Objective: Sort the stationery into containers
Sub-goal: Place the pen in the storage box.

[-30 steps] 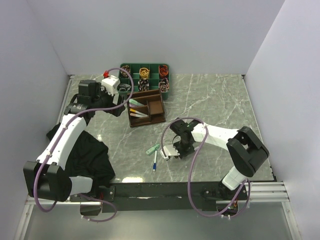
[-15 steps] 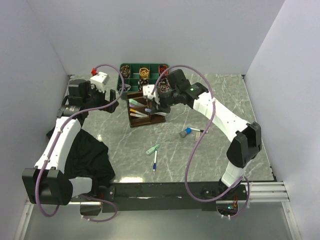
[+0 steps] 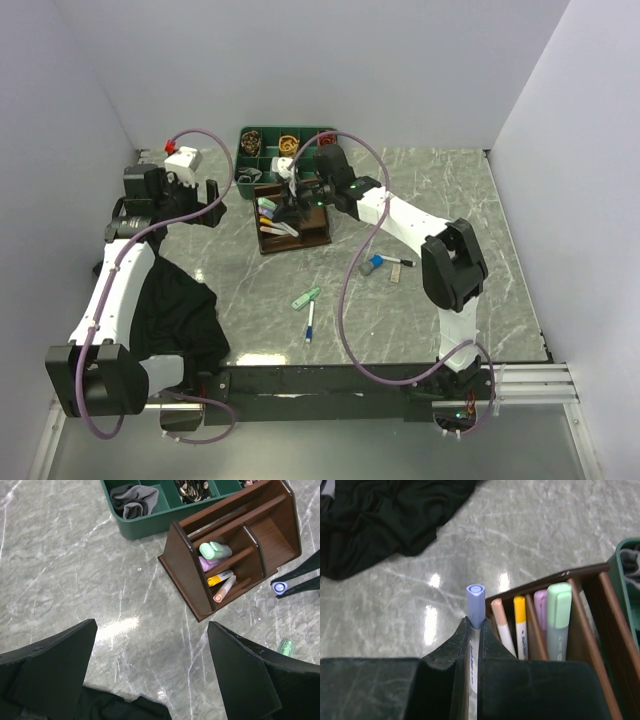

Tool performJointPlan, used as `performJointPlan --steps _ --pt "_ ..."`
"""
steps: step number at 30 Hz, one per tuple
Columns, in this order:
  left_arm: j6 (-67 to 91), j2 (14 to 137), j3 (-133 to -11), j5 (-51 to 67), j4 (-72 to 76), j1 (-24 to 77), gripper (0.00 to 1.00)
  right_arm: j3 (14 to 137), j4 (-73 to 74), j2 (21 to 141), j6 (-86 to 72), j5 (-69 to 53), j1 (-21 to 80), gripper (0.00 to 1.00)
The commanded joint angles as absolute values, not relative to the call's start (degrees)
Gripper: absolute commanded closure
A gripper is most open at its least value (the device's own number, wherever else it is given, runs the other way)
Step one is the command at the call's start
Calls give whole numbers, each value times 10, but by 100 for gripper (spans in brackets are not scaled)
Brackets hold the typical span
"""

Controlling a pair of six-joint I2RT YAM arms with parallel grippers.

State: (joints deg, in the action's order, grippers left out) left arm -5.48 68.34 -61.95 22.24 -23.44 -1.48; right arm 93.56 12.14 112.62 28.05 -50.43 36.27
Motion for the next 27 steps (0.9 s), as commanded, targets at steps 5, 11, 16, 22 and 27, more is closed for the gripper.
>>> performJointPlan --steps 5,11,16,22,27 --pt "-40 671 -609 240 -218 -22 1 965 17 1150 256 -513 374 100" --pt "-39 677 -603 242 -214 -23 1 949 -13 1165 284 -505 380 100" --pt "-40 686 -608 241 -216 -24 0 953 -8 1185 317 -483 381 100" --pt "-40 692 -609 242 -213 -25 1 961 21 1206 350 -447 383 99" --pt "-36 694 -607 245 -209 -28 1 938 14 1205 353 -434 383 98"
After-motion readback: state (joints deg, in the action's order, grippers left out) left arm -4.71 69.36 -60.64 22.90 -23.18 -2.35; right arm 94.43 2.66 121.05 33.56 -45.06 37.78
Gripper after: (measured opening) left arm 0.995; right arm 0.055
